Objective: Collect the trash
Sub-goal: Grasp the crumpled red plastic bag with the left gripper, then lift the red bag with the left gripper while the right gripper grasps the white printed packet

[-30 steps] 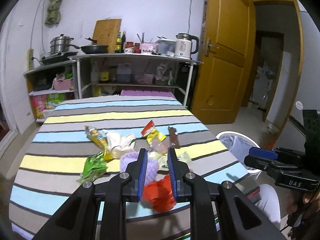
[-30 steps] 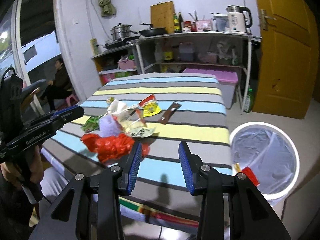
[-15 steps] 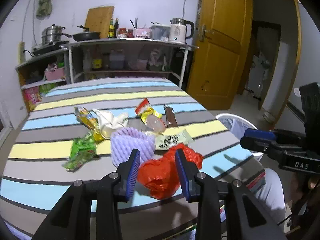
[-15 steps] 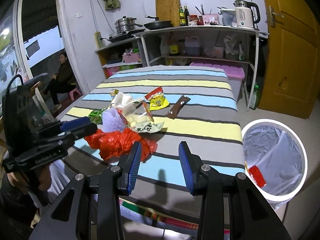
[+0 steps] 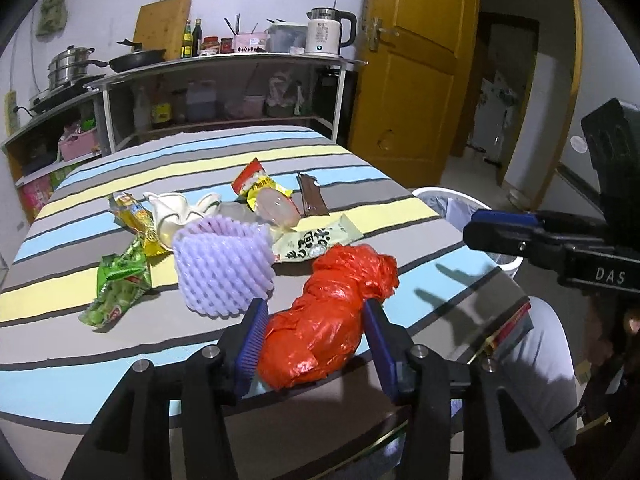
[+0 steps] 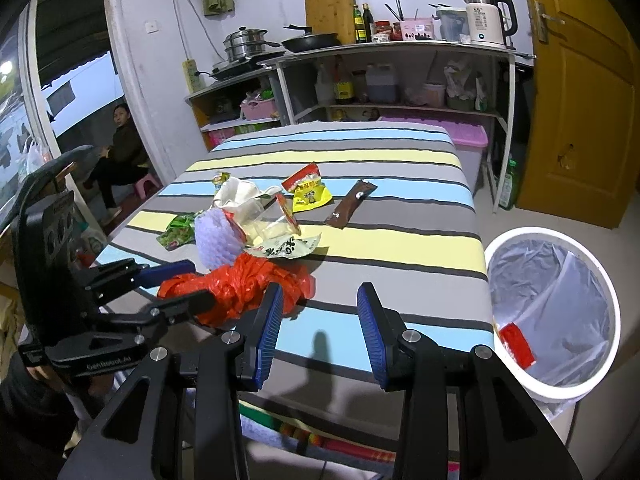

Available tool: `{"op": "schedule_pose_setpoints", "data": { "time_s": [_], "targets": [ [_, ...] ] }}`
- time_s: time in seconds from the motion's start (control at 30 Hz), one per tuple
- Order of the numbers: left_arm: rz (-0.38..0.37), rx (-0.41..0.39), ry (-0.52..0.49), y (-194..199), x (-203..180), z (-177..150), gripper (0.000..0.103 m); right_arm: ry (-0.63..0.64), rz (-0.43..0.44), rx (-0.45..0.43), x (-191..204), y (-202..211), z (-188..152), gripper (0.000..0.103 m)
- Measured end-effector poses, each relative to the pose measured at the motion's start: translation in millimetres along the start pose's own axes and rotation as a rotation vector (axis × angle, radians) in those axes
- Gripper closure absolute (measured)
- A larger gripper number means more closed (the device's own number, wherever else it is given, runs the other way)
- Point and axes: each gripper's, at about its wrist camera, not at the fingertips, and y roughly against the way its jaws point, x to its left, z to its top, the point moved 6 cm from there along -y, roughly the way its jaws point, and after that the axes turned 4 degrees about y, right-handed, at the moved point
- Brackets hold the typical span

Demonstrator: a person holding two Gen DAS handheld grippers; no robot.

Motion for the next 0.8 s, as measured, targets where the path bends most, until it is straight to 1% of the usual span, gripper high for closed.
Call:
{"op": "schedule_pose_setpoints", "data": {
  "time_s": [0.07, 0.13, 0.17, 0.33, 0.4, 0.63, 0.8],
  "targets": [
    [0.003, 0.007, -0.017, -0.3, -2.4, -2.1, 0.054, 0.000, 0.000, -0.001, 0.0, 0.7, -0.1, 0.063],
    [0.010, 0.012, -0.036, 0.4, -3.6, -3.7, 0.060, 0.000, -0.001, -0.004, -0.3, 1.6, -0.3, 0.063],
    [0.011, 0.012, -0.041, 1.0, -4.5, -4.7, 0.060, -0.002, -0.001, -0.004, -0.2, 1.8, -0.4, 0.063],
    [0.013, 0.003, -0.042, 4.4, -4.5, -5.2, 0.068, -0.008, -0.006, -0.003, -0.5, 2.3, -1.2, 0.063],
    [0.010, -0.007, -0.035, 8.7, -3.4, -4.4, 0.069, -0.009, -0.007, -0.003, -0.2, 2.9, -1.2, 0.063],
    [0.019, -0.071, 0.020, 33.1, 7.4, 5.0, 0.071, -0.011, -0.002, -0.006, 0.3, 2.2, 0.5, 0.063],
    [0.062, -0.127, 0.103, 50.9, 27.4, 19.5, 0.071, -0.019, 0.017, 0.004, 2.3, -7.2, 4.1, 0.063]
  ]
}}
